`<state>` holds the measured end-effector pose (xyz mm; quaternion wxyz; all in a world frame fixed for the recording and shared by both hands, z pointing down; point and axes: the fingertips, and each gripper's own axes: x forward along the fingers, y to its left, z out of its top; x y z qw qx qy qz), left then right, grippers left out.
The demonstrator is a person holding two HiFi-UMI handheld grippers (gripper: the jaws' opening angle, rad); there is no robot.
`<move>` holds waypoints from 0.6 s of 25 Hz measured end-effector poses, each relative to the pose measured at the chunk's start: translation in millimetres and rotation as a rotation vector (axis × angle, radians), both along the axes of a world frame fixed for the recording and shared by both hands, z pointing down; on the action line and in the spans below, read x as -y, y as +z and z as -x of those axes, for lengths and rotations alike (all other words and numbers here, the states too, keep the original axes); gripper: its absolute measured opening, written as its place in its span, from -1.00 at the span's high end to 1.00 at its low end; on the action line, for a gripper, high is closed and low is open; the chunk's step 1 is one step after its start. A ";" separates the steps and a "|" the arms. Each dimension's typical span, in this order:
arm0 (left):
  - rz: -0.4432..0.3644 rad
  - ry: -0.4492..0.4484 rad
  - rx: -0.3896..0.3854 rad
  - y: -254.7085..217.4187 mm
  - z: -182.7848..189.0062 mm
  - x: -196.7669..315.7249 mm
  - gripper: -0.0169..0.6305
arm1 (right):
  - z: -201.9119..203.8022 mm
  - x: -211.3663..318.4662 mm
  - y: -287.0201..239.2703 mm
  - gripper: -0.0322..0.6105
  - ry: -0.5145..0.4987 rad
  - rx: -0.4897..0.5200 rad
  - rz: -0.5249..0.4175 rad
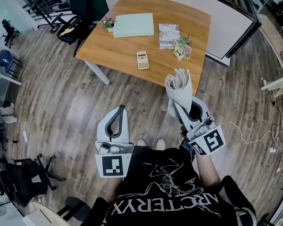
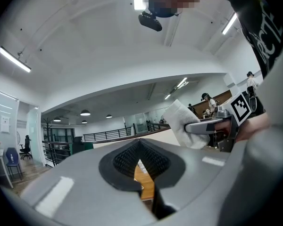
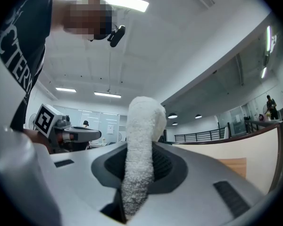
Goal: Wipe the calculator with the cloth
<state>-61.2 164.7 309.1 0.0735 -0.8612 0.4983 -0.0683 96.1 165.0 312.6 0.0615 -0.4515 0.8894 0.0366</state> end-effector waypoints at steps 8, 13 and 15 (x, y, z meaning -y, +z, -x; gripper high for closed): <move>-0.006 -0.022 0.051 11.1 -30.9 11.4 0.92 | -33.3 17.8 10.7 0.62 -0.033 0.005 0.018; 0.007 -0.044 0.048 19.1 -27.9 37.3 0.92 | -33.3 48.0 16.0 0.62 -0.052 0.004 0.022; 0.014 -0.040 0.048 23.9 -24.6 56.6 0.92 | -29.4 66.3 18.8 0.62 -0.046 0.005 0.021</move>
